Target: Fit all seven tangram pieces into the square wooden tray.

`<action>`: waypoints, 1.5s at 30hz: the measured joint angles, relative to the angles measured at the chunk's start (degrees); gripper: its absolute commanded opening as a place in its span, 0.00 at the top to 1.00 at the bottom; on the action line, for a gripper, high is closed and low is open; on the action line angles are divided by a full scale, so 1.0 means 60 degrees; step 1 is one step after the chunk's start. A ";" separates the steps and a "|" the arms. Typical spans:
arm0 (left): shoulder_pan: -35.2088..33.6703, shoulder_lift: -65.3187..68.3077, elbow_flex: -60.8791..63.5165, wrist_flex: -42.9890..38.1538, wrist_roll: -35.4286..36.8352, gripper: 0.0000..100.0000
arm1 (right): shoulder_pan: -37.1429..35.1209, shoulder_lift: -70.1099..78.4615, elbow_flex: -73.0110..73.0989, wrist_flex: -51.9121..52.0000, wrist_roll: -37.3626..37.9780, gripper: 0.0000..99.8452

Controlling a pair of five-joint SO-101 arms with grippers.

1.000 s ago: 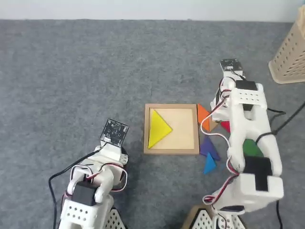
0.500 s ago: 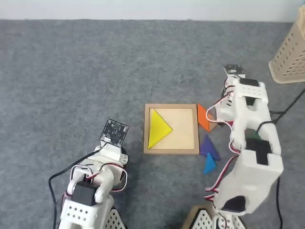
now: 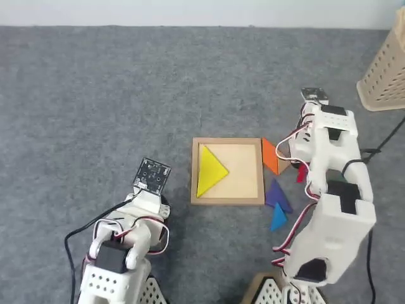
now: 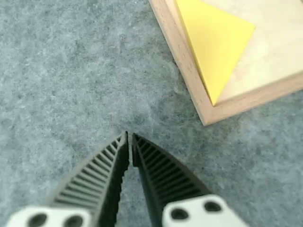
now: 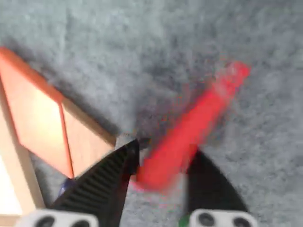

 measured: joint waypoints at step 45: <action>0.0000 0.0000 0.0000 0.0000 0.0000 0.99 | -0.4835 -0.3824 0.0777 -0.0190 0.4674 0.99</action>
